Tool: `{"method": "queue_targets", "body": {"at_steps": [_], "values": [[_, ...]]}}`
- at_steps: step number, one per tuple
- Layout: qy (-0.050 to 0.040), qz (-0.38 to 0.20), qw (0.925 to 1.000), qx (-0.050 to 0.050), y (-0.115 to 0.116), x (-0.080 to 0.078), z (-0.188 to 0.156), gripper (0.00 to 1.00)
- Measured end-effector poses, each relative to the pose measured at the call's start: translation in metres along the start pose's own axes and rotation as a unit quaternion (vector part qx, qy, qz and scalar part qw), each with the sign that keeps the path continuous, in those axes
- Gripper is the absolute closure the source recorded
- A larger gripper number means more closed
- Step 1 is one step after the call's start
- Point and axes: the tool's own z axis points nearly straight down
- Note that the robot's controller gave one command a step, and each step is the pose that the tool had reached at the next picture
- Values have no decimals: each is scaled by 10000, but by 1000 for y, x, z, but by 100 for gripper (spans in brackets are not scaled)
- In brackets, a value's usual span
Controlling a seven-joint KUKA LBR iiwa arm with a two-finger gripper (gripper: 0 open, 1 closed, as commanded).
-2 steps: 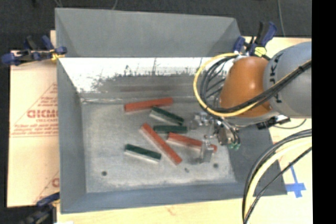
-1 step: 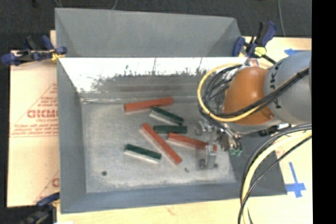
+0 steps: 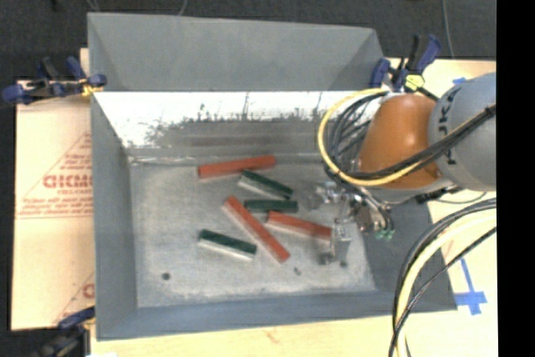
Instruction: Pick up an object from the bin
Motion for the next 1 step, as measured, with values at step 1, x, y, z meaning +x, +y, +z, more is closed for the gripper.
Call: {"method": "queue_targets", "body": {"at_steps": [1], "values": [[18,464,9989,-9,7,8,1,0]]}}
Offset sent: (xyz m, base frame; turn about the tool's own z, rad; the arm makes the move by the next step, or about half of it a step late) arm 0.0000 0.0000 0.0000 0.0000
